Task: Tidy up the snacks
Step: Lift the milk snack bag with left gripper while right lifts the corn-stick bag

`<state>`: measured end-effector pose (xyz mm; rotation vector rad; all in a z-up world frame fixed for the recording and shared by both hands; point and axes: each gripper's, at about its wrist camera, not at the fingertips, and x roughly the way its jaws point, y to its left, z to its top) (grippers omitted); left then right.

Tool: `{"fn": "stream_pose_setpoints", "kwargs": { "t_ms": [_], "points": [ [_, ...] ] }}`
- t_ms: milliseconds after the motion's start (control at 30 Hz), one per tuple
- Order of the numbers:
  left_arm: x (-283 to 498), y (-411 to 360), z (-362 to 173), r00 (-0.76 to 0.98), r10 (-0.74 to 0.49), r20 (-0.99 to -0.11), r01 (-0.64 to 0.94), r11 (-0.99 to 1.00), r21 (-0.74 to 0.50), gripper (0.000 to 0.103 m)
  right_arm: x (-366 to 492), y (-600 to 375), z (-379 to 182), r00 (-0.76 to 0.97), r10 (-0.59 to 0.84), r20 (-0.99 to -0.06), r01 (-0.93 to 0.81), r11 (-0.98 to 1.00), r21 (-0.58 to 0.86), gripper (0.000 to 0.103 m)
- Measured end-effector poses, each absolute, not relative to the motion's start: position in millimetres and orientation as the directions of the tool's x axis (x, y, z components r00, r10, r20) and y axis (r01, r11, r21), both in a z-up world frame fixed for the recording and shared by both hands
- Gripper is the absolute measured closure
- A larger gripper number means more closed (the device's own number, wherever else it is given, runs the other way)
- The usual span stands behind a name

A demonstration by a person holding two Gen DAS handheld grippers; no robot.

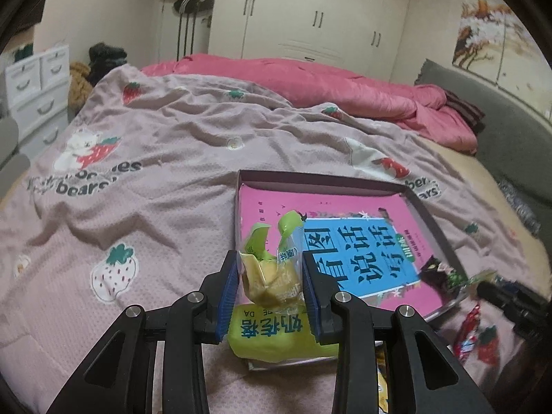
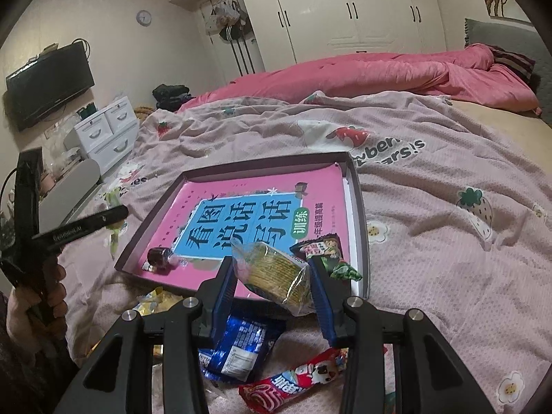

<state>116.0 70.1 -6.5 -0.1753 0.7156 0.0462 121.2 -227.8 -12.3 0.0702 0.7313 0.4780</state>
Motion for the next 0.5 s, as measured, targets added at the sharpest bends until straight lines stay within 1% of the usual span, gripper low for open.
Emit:
{"fn": "stream_pose_setpoints", "kwargs": {
  "t_ms": [267,500],
  "points": [
    [121.2,53.1,-14.9,0.751,0.0,-0.661,-0.069,0.994,-0.079,0.067,124.3,-228.0,-15.2,0.639,0.447,-0.626,-0.391,0.89,0.236,0.061],
    [124.9,44.3,-23.4,0.741,0.004,-0.672,-0.057,0.997,-0.057,0.067,128.3,-225.6,-17.7,0.637,0.445,-0.63,-0.392,0.89,0.232,0.06]
  ]
}}
